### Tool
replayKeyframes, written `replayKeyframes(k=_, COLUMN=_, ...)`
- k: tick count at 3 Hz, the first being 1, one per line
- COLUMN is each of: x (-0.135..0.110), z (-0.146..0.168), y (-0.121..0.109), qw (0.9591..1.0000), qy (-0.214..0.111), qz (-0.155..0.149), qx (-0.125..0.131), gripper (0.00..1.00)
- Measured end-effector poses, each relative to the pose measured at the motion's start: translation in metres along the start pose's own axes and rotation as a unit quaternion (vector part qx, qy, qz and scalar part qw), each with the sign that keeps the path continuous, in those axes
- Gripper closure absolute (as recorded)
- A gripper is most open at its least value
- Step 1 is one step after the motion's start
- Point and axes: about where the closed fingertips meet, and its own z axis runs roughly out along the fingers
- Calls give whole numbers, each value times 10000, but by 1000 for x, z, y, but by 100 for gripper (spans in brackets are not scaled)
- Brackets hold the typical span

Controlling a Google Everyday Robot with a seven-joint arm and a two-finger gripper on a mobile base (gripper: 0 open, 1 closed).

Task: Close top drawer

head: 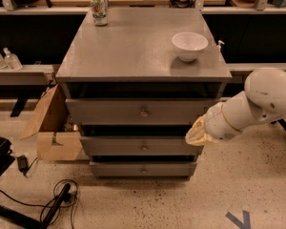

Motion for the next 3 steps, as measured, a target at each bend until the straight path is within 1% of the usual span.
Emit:
replayKeyframes(k=1, x=-34, z=-102, y=-23, qw=9975, qy=210, qz=-540, qx=402, gripper=100)
replayKeyframes(k=2, x=-54, z=-164, y=-42, qw=9940, qy=186, qz=-744, qx=780, gripper=100)
replayKeyframes(k=3, x=-57, z=-167, y=-45, qw=9934, qy=183, qz=-774, qx=829, gripper=82)
